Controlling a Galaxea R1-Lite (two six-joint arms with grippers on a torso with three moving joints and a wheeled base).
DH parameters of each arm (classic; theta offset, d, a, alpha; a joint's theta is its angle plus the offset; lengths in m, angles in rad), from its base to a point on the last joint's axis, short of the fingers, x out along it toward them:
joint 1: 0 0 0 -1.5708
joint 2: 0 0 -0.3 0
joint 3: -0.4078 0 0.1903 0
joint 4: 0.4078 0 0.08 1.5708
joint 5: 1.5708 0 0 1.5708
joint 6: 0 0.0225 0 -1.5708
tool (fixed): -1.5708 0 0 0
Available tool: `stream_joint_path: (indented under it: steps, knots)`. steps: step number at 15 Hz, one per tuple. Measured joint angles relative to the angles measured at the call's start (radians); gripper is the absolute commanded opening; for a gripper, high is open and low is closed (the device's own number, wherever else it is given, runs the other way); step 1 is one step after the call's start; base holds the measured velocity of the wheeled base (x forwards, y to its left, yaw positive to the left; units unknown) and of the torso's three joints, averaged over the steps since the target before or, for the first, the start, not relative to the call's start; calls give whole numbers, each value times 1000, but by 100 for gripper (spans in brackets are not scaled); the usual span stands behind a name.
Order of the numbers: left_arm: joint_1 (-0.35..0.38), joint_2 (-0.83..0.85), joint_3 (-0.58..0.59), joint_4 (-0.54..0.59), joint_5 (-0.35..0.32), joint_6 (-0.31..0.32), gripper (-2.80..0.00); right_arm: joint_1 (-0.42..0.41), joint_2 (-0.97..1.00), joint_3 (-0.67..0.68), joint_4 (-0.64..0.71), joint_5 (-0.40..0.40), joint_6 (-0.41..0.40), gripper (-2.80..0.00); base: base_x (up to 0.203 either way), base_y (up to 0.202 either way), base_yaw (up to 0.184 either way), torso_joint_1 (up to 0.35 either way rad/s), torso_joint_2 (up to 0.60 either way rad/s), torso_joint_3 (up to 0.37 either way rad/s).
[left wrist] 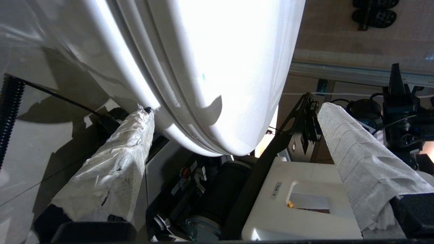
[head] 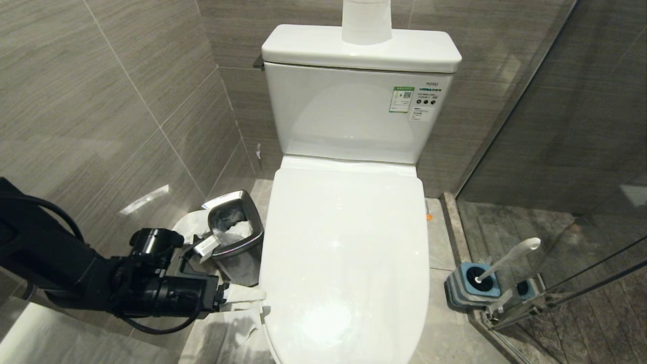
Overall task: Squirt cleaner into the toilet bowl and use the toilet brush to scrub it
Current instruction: Use the left hand to lift the toilet lid slightly
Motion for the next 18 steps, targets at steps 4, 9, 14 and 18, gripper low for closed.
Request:
stream_joint_path:
  steps: [4,9,14,18]
  knots:
    - [-28,9,-12,-1,0,0,0,0,0,0,0,0,0,-280,0,0,0,0,0,0]
    - [-60,13,-13,0,1,0,0,0,0,0,1,0,0,-280,0,0,0,0,0,0]
    - [-68,32,-33,-1,27,1,0,0,0,0,0,0,0,-280,0,0,0,0,0,0]
    - [-82,47,-46,-11,45,12,0,0,0,0,0,0,0,-280,0,0,0,0,0,0]
